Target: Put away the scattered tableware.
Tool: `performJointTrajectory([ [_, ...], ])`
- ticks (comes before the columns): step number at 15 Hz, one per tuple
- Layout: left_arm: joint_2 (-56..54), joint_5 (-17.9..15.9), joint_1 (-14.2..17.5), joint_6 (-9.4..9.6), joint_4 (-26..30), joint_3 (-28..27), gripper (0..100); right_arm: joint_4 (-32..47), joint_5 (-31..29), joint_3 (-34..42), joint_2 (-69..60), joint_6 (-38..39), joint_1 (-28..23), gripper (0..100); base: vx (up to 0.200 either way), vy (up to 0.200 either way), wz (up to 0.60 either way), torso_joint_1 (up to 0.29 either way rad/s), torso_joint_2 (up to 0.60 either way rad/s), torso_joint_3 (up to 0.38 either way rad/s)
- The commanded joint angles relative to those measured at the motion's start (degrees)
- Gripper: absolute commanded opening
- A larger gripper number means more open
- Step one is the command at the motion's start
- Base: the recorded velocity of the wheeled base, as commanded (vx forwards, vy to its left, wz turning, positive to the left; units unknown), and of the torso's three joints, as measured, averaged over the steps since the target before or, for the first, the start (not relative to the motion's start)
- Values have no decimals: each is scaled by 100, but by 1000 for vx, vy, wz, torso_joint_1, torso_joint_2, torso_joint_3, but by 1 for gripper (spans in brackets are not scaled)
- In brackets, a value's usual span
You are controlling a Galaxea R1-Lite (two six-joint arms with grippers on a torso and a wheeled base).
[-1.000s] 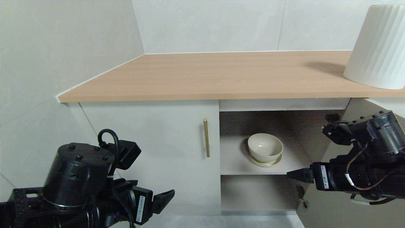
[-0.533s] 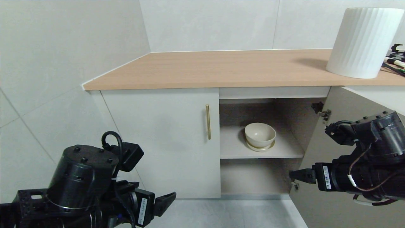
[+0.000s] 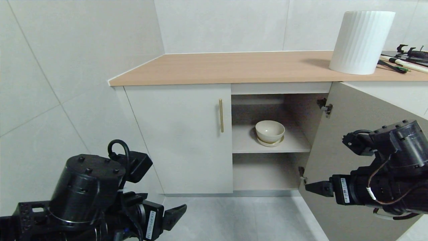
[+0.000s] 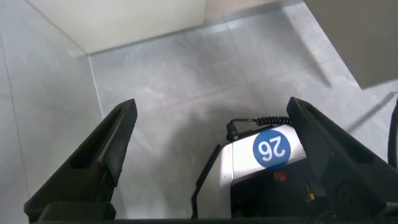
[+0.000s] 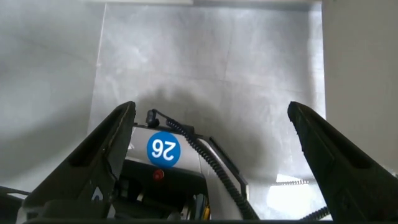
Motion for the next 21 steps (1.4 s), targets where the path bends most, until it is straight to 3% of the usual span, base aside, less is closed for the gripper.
performJointTrajectory([
  [1,38,-1,11,-8,-3,-2,100,-3,-1,0,37,1,-1,100,0,0,0,0,0,0],
  [8,73,8,2,1,-3,-2,100,103,-37,27,-77,-26,8,100,0,0,0,0,0,0],
  [10,56,8,2,54,-3,33,100,384,-28,27,-306,-281,17,100,0,-200,0,10,2,5],
  [13,38,17,2,89,-3,60,100,1193,43,-52,-798,-597,166,100,0,-200,0,7,2,-1],
  [18,12,8,2,89,-3,60,100,4128,166,-922,-1835,-1160,720,100,0,-200,0,1,2,2],
  [21,-6,8,2,89,-3,60,100,4348,-142,-887,-2019,-1335,676,100,0,-133,0,-2,5,-2],
])
